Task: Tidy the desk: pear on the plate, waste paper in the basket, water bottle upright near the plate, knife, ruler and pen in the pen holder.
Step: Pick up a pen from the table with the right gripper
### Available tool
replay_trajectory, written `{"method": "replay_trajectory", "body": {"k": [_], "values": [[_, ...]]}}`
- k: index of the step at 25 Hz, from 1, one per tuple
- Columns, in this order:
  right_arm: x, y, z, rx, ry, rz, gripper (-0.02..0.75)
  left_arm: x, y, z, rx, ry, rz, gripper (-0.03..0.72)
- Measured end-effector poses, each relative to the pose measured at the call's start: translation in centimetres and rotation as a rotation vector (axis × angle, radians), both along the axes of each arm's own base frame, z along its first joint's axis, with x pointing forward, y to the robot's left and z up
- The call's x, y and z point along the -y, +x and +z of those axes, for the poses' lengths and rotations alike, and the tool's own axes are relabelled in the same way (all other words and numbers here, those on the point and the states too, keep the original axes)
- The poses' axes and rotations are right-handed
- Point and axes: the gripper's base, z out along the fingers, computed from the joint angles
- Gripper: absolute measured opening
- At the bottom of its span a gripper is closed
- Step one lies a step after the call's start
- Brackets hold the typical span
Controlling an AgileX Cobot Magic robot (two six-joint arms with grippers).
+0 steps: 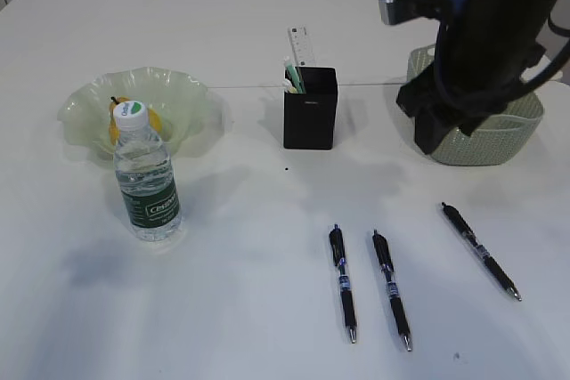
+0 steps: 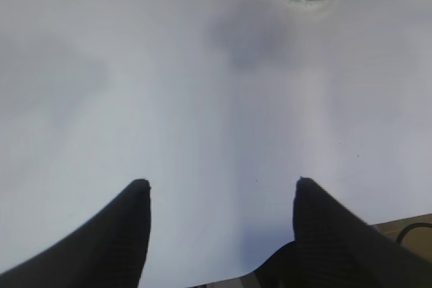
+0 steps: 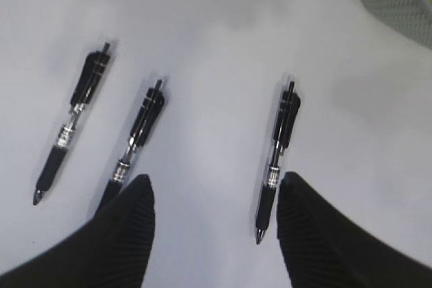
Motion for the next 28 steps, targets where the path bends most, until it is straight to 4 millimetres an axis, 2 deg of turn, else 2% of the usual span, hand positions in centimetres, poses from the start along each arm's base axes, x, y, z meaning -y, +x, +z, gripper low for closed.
{"method": "replay_trajectory", "body": {"k": [4, 7, 10, 13, 16, 22, 28], "values": [[0.9, -0.2, -1.8, -0.022, -0.017, -0.016, 0.431, 0.0, 0.0, 0.0, 0.000, 0.000, 0.000, 0.467], [2.7, -0.1, -2.8, -0.018, -0.017, -0.060, 0.431, 0.0, 0.0, 0.0, -0.002, 0.000, 0.000, 0.467], [4.8, 0.2, -3.4, -0.022, -0.021, -0.117, 0.431, 0.0, 0.0, 0.0, -0.002, 0.000, 0.000, 0.467], [5.9, 0.4, -3.5, -0.010, -0.022, -0.145, 0.430, 0.0, 0.0, 0.0, -0.002, 0.000, 0.000, 0.467], [6.1, 0.9, -4.3, -0.014, -0.024, -0.149, 0.431, 0.0, 0.0, 0.0, -0.001, 0.000, 0.000, 0.466], [5.9, 1.9, -7.7, -0.087, -0.040, -0.147, 0.430, 0.0, 0.0, 0.0, -0.001, 0.000, 0.000, 0.467], [5.8, 2.5, -10.2, -0.135, -0.047, -0.135, 0.431, 0.0, 0.1, 0.0, 0.010, 0.000, 0.001, 0.467]]}}
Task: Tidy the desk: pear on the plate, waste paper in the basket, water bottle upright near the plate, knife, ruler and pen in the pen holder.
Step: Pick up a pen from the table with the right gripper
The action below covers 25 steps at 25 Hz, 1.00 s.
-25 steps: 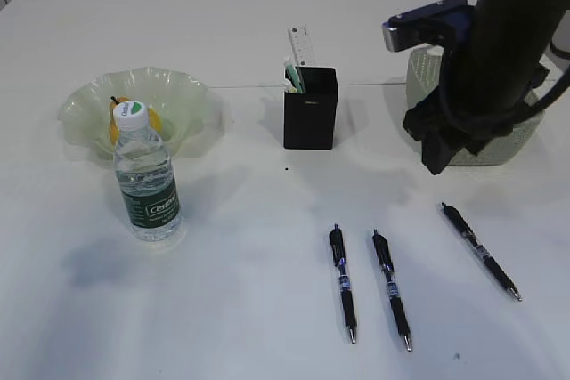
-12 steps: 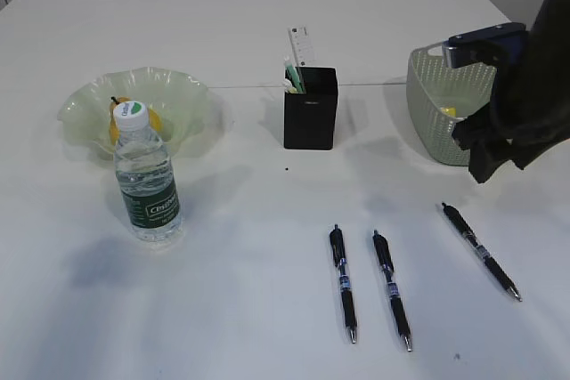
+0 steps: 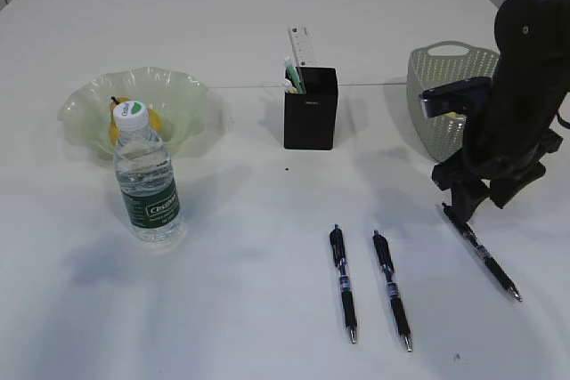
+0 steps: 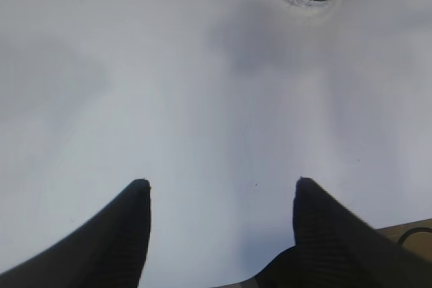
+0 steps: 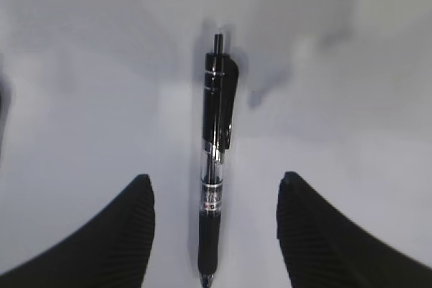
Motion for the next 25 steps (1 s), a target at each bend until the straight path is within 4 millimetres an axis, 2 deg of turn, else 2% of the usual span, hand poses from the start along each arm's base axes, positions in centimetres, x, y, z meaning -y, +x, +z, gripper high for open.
{"method": "replay_trajectory", "body": {"k": [10, 25], "values": [[-0.2, 0.6, -3.2, -0.047, 0.003, 0.005, 0.415, 0.0, 0.1, 0.0, 0.014, -0.001, 0.002, 0.467], [-0.3, 1.1, -5.2, -0.054, 0.007, 0.009, 0.410, 0.0, 0.2, 0.1, 0.026, -0.001, 0.004, 0.467]]}}
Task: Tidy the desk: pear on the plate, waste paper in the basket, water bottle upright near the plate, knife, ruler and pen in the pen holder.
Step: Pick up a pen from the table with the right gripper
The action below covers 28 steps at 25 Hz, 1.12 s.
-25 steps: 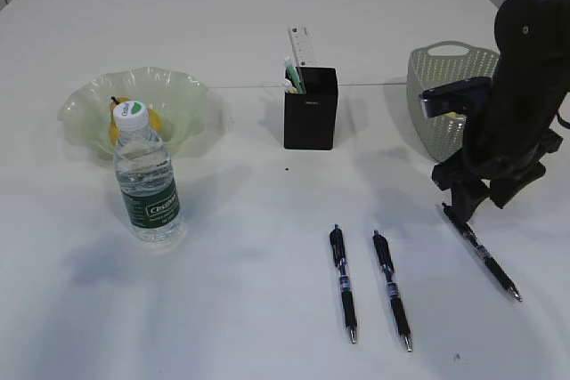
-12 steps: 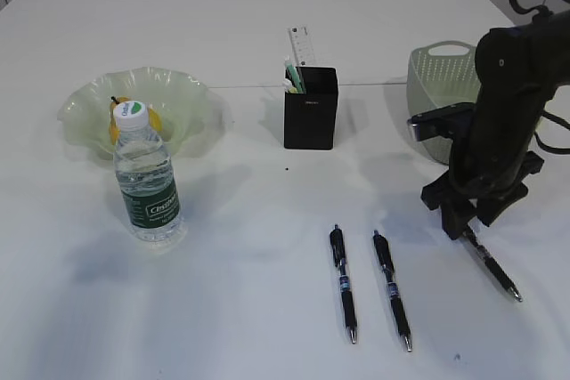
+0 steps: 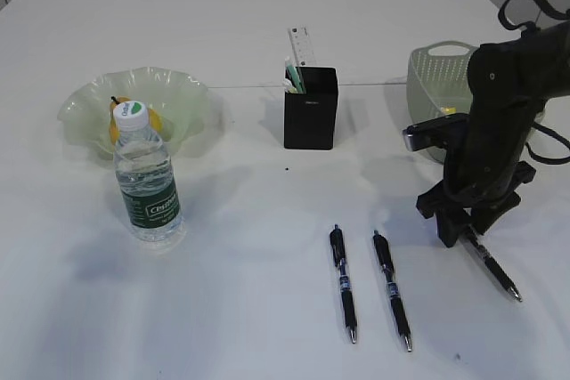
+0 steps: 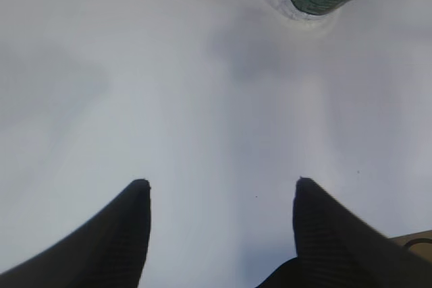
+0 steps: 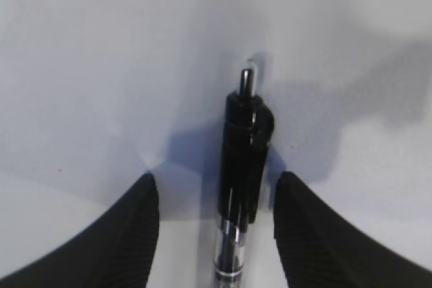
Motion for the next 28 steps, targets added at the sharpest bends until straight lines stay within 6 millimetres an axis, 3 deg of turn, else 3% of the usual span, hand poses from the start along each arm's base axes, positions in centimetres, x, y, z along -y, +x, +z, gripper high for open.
{"method": "replay_trajectory", "body": {"k": [6, 14, 19, 22, 28], "values": [[0.2, 0.1, 0.0, 0.006, 0.004, -0.006, 0.385, 0.0, 0.0, 0.0, 0.002, 0.000, 0.000, 0.467], [0.1, 0.1, -0.1, 0.004, 0.019, -0.015, 0.122, 0.0, 0.1, 0.0, 0.006, 0.000, 0.001, 0.467], [0.1, 0.1, 0.1, 0.007, 0.029, -0.021, 0.105, 0.0, 0.1, 0.0, 0.010, 0.000, 0.001, 0.467], [0.0, 0.1, 1.3, 0.036, 0.047, -0.033, 0.105, 0.0, 0.1, 0.0, 0.009, -0.002, 0.002, 0.467], [-1.5, -0.2, 6.2, 0.192, 0.175, -0.025, 0.105, 0.0, 0.1, 0.0, 0.009, -0.002, 0.002, 0.467]]}}
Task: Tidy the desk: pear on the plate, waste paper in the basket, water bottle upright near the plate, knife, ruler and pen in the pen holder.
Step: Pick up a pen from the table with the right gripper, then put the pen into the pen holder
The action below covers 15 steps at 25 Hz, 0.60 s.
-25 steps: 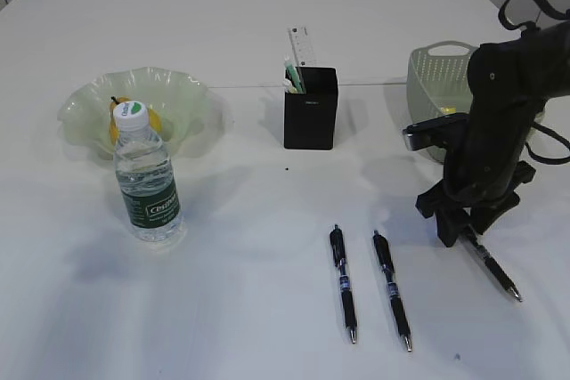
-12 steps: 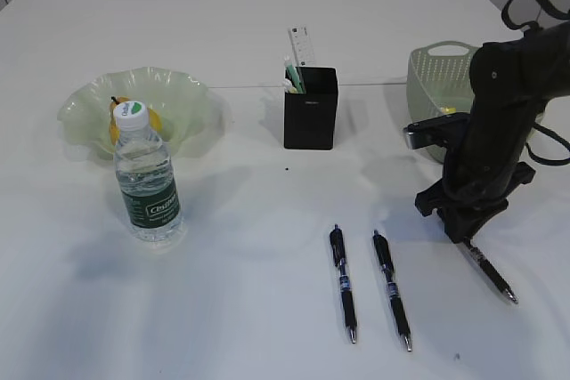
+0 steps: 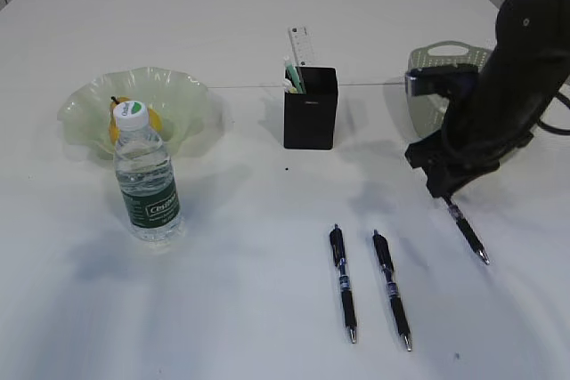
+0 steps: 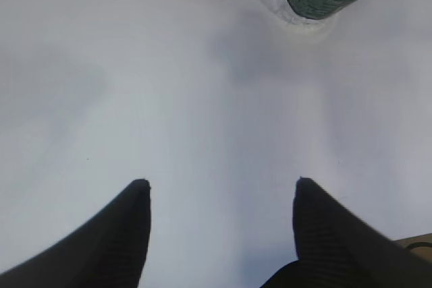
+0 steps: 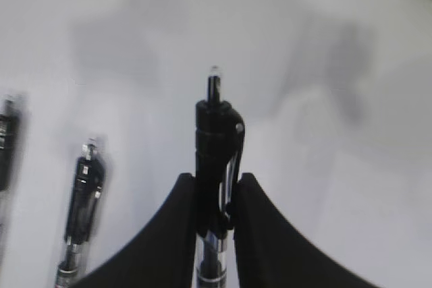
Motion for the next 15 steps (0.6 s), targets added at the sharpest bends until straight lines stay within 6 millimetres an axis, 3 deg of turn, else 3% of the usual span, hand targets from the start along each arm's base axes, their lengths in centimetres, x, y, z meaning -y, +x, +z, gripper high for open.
{"method": "replay_trajectory", "body": {"k": [9, 15], "values": [[-1.6, -1.6, 8.5, 0.322, 0.077, 0.051, 0.105, 0.0, -0.3, -0.1, -0.040, 0.000, -0.006, 0.467], [-2.2, -0.5, 11.0, 0.568, 0.181, 0.026, 0.105, 0.0, -0.4, -0.1, -0.042, 0.000, -0.006, 0.466]]}}
